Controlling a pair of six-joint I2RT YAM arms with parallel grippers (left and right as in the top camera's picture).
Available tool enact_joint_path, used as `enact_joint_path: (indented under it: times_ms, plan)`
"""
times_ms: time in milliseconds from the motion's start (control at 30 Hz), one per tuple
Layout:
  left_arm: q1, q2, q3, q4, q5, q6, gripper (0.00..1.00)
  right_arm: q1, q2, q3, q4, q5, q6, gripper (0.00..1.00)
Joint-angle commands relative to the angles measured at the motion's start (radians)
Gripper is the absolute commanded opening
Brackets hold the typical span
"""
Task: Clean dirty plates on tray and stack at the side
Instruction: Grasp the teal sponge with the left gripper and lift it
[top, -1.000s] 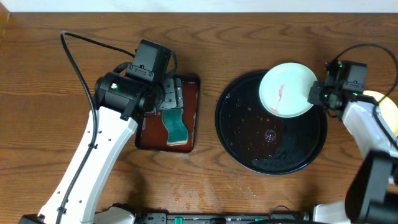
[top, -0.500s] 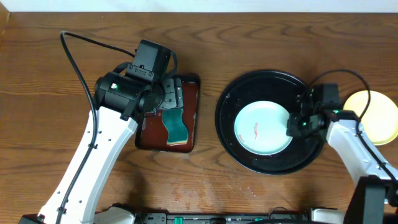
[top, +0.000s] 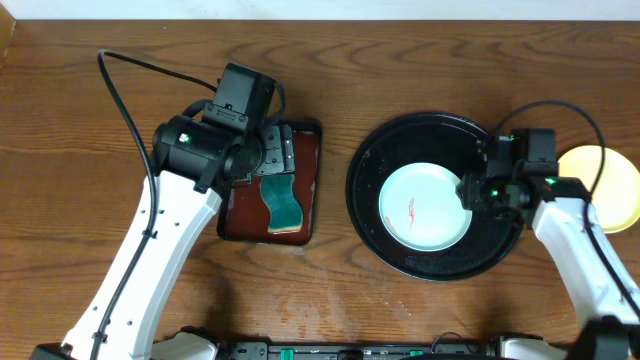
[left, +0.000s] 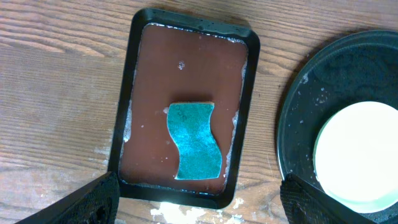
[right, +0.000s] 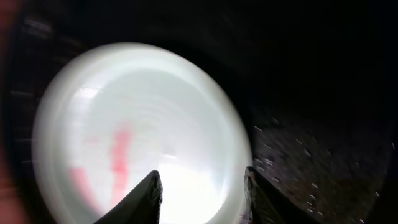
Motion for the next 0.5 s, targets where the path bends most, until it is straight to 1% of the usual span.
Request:
enact_joint_path:
  times_ms: [0,100,133,233,267,300,467]
  plan:
    - [0.002,0.041,-0.052,0.003,-0.005,-0.038,0.83,0.011,-0.104,0.035,-0.028,-0.163,-0.011,0.41]
    - [0.002,0.097,-0.172,0.05,-0.003,-0.099,0.8,0.01,-0.163,0.035,-0.065,-0.153,-0.011,0.4]
    - [0.002,0.135,-0.231,0.089,0.026,-0.142,0.7,0.011,-0.173,0.035,-0.073,-0.153,-0.011,0.39]
    - [0.001,0.201,-0.294,0.166,0.127,-0.152,0.61,0.01,-0.173,0.034,-0.077,-0.153,-0.011,0.39]
    - [0.001,0.229,-0.307,0.189,0.131,-0.152,0.55,0.01,-0.173,0.034,-0.077,-0.152,-0.011,0.39]
    - [0.001,0.254,-0.315,0.211,0.124,-0.152,0.52,0.01,-0.173,0.034,-0.077,-0.152,-0.011,0.39]
    - [0.002,0.391,-0.32,0.289,0.097,-0.153,0.52,0.01,-0.173,0.034,-0.087,-0.153,-0.011,0.37]
